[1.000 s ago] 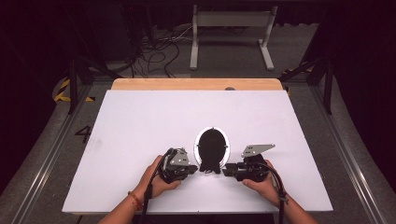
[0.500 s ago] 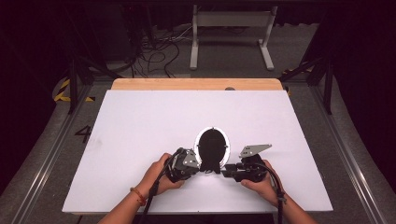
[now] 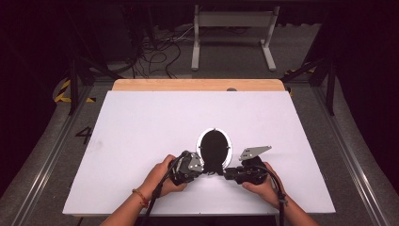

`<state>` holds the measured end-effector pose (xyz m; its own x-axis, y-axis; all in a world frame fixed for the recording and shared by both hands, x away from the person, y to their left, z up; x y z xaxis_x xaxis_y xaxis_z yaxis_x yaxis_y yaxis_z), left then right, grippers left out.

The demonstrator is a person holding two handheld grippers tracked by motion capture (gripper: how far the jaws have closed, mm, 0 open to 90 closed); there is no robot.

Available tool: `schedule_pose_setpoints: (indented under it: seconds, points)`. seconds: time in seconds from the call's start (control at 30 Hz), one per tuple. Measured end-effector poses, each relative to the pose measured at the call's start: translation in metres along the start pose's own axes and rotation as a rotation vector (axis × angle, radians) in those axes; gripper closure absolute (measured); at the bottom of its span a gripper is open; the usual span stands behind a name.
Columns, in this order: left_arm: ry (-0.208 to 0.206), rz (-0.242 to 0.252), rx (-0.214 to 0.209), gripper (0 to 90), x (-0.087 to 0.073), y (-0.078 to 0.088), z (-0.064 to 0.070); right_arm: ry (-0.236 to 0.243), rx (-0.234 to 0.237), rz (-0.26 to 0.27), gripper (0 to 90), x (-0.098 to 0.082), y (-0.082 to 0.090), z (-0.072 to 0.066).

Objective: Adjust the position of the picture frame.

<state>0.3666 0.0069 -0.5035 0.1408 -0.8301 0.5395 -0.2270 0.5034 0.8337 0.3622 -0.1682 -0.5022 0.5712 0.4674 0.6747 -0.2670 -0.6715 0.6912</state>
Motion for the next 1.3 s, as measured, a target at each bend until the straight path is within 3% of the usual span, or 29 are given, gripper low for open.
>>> schedule_pose_setpoints:
  seconds: [0.1, 0.33, 0.63, 0.8, 1.1, 1.2, 1.3]
  points:
    - [0.039, 0.037, -0.031, 90.0, -0.002, 0.000, -0.002, 0.006, -0.002, 0.004, 78.7, 0.000, -0.001, -0.001]
    - [0.049, 0.052, -0.040, 90.0, -0.004, 0.000, -0.003, -0.002, -0.022, -0.015, 86.2, -0.001, -0.003, 0.001]
    - [0.088, 0.088, -0.061, 89.9, -0.007, 0.000, -0.004, 0.017, -0.026, -0.014, 88.7, 0.003, -0.008, 0.000]
    - [0.102, 0.105, -0.068, 89.7, -0.008, 0.000, -0.004, 0.017, -0.022, -0.003, 88.5, 0.004, -0.010, 0.000]
    - [0.133, 0.186, -0.031, 84.2, -0.008, -0.001, -0.008, 0.000, 0.018, 0.049, 86.8, 0.010, -0.011, -0.002]
    - [0.134, 0.210, -0.039, 84.6, -0.006, 0.001, -0.008, -0.006, 0.027, 0.056, 85.8, 0.010, -0.010, -0.002]
    - [0.131, 0.207, -0.036, 84.5, -0.005, -0.001, -0.007, -0.005, 0.037, 0.053, 79.9, 0.010, -0.009, -0.003]
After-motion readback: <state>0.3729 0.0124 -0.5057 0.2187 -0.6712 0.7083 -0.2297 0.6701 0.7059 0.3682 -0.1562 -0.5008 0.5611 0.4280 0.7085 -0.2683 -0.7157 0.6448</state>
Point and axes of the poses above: each handheld gripper's, and its own axes: y roughly backward along the jaws, x roughly out of its top, z roughly to its right, the point moved 7 cm from there along -y, roughly forward along the jaws, and after that the axes turned 2 degrees about -y, right-handed, at the moved point
